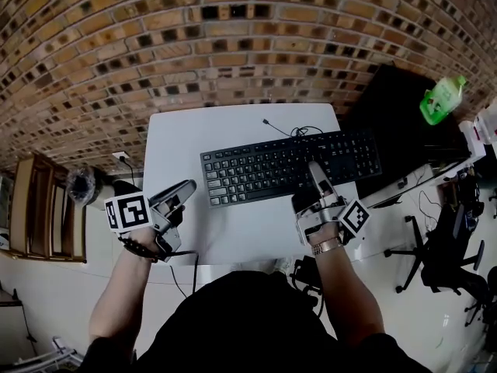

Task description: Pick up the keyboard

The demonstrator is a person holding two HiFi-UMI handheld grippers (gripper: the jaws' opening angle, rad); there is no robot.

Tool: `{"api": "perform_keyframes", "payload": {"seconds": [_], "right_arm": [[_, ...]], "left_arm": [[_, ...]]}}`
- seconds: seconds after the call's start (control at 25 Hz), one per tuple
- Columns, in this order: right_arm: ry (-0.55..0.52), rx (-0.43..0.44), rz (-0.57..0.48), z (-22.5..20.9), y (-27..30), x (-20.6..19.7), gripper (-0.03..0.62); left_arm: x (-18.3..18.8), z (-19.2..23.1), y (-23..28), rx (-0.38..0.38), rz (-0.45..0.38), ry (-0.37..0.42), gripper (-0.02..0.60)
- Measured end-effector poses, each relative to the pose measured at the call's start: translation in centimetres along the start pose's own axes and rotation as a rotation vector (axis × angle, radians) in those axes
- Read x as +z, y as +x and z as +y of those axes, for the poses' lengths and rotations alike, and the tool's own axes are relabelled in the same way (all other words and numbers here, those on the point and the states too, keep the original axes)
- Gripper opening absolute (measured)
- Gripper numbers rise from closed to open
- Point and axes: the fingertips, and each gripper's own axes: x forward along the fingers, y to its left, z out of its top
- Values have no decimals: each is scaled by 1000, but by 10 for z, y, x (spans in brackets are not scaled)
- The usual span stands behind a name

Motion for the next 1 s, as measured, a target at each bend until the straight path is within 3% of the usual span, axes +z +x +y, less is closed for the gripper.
{"api": "perform_keyframes", "payload": {"seconds": [0.28,0.48,0.64,1.0], "right_arm": [[-138,24,-12,56,-1,13,63],[-199,37,-26,84,-4,17,63],[-250,47,-33,102,-9,14,63],[-269,76,-47,124,-16,8,63]], "left_arm": [[42,-37,-45,10,-211,161,106],[74,-54,-82,130,-386,379,68],[89,-61,-108,225,-502,511,17],[100,-77,-135,351,-643,702,6]]}}
